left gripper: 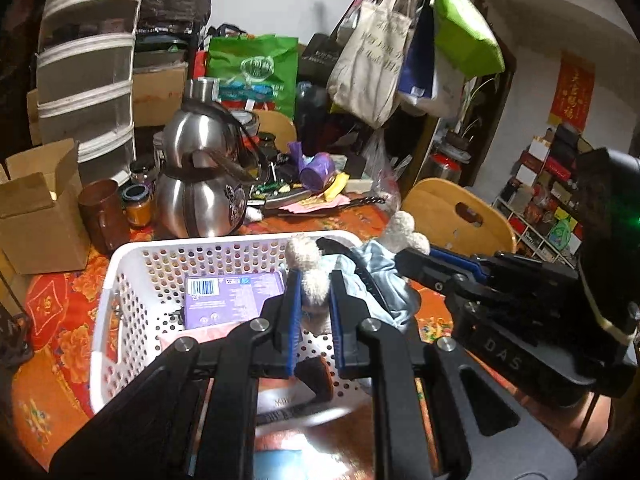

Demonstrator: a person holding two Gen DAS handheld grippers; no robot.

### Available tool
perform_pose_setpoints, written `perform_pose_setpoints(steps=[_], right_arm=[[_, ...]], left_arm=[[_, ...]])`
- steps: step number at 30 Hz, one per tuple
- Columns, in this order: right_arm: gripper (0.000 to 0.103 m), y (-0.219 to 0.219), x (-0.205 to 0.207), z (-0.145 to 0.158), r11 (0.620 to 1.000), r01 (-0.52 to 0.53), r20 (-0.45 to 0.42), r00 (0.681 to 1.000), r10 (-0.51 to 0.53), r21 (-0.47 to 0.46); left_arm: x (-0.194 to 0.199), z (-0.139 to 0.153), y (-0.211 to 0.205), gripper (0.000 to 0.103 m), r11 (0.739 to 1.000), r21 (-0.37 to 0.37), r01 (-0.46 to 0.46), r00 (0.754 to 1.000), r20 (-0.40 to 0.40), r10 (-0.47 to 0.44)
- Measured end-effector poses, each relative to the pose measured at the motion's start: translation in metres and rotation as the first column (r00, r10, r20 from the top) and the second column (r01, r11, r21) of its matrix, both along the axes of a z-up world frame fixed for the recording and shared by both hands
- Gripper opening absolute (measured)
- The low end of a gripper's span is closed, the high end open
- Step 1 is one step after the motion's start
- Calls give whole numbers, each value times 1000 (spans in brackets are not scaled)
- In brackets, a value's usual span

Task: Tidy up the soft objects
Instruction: 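Carry the socks into the white basket and open both grippers, then move both grippers back to the clear plastic bag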

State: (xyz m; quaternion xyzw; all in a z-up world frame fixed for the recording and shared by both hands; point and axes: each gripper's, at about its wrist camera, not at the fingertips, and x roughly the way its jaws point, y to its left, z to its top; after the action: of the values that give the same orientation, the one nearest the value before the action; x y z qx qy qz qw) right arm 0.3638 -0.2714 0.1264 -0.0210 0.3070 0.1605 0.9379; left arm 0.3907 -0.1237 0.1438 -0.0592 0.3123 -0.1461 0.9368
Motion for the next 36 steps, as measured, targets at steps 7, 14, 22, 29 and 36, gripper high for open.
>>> perform_pose_setpoints(steps=[7, 14, 22, 29, 36], right_arm=[[11, -4, 21, -26, 1000, 9, -26, 1000, -9, -9], [76, -14, 24, -37, 994, 103, -33, 994, -104, -37], [81, -21, 18, -46, 993, 119, -31, 992, -120, -22], [81, -20, -26, -48, 992, 124, 6, 992, -124, 11], [83, -24, -123, -92, 985, 158, -78, 985, -153, 63]], left_arm=[[39, -36, -8, 12, 1000, 8, -14, 998, -55, 15], [41, -57, 16, 82, 996, -11, -87, 995, -45, 86], [27, -67, 50, 82, 996, -6, -92, 994, -56, 91], [-30, -61, 77, 82, 995, 28, -92, 994, -56, 94], [-144, -68, 135, 90, 989, 17, -150, 988, -27, 150]])
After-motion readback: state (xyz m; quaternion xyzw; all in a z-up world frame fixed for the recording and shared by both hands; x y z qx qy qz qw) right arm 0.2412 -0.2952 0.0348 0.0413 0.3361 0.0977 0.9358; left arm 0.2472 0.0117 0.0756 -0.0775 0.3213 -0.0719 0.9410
